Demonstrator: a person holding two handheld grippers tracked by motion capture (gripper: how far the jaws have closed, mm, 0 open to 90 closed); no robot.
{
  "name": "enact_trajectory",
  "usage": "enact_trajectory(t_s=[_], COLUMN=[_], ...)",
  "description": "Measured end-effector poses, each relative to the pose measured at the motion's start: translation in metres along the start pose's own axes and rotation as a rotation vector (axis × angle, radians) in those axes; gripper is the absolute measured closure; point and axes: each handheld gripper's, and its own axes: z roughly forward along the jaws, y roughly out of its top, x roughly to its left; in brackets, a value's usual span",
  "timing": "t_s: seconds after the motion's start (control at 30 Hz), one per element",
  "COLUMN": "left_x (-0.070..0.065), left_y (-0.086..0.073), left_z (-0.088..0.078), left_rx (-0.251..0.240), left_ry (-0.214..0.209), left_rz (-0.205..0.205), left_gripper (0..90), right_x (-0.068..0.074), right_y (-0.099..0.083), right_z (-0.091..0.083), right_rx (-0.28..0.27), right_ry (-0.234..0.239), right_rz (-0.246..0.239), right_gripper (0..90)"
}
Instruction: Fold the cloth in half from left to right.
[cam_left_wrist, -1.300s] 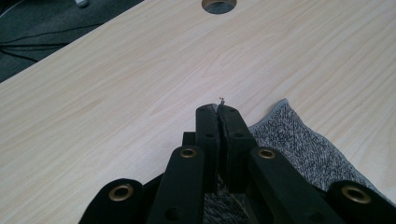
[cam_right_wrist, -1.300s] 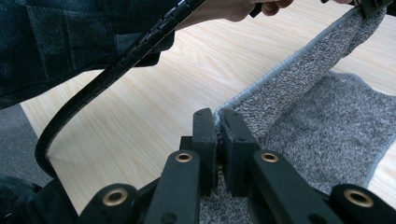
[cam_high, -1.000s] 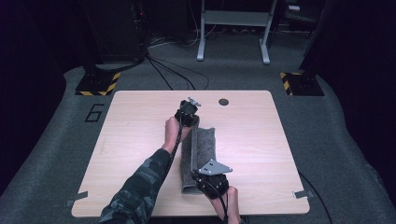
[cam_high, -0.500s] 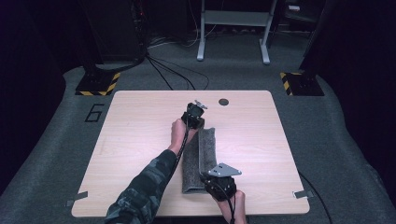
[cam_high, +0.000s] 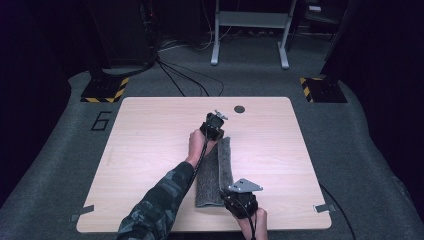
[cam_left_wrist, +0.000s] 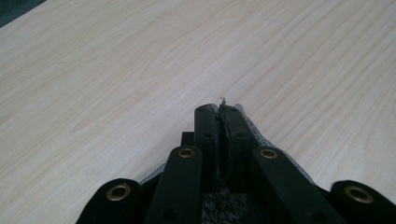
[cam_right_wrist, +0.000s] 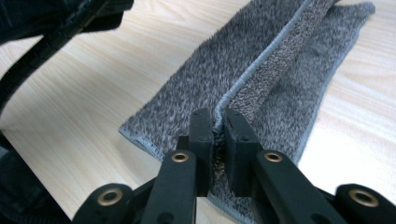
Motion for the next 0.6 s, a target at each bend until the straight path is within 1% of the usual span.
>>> enact_trajectory(t_s=[0.03,0.1,0.13,0.2,0.3,0.33,0.4,0.43,0.47,0.53,0.57,0.6], left_x=[0.0,0.0,0.0,0.001,0.003,0.004,0.006,0.007,0.009,0.014,0.016,0.019], left_y=[0.0,0.0,0.0,0.0,0.0,0.0,0.0,-0.001,-0.002,-0.005,-0.007,-0.01], left_z=[0.001,0.001,0.001,0.002,-0.003,-0.005,-0.009,-0.011,-0.014,-0.019,-0.021,-0.022], left_rx=[0.003,-0.005,-0.004,-0.01,-0.029,-0.03,-0.034,-0.037,-0.038,-0.043,-0.037,-0.042], left_ry=[-0.004,-0.021,-0.031,-0.036,-0.038,-0.038,-0.041,-0.036,-0.034,-0.032,-0.027,-0.017], left_rz=[0.003,-0.014,-0.018,-0.033,-0.059,-0.06,-0.06,-0.062,-0.06,-0.071,-0.069,-0.075], left_gripper=[84.0,80.8,76.4,60.8,39.4,36.5,30.1,28.0,26.7,24.0,23.7,22.6], right_x=[-0.001,-0.003,-0.004,-0.006,-0.009,-0.01,-0.012,-0.013,-0.015,-0.02,-0.023,-0.025], right_y=[-0.001,-0.003,-0.005,-0.008,-0.011,-0.013,-0.014,-0.015,-0.016,-0.018,-0.02,-0.02], right_z=[0.0,0.001,0.001,0.002,0.002,0.002,0.002,0.001,-0.001,-0.004,-0.007,-0.009], right_rx=[0.005,0.005,0.011,0.013,0.038,0.044,0.06,0.067,0.08,0.096,0.099,0.093], right_ry=[-0.002,-0.015,-0.027,-0.052,-0.077,-0.082,-0.093,-0.096,-0.102,-0.107,-0.11,-0.118], right_rz=[0.004,-0.003,0.0,-0.009,-0.002,-0.004,-0.011,-0.012,-0.002,0.01,0.018,0.053], right_gripper=[81.7,81.9,81.9,81.0,76.9,75.5,69.8,65.7,59.1,53.4,49.0,45.0])
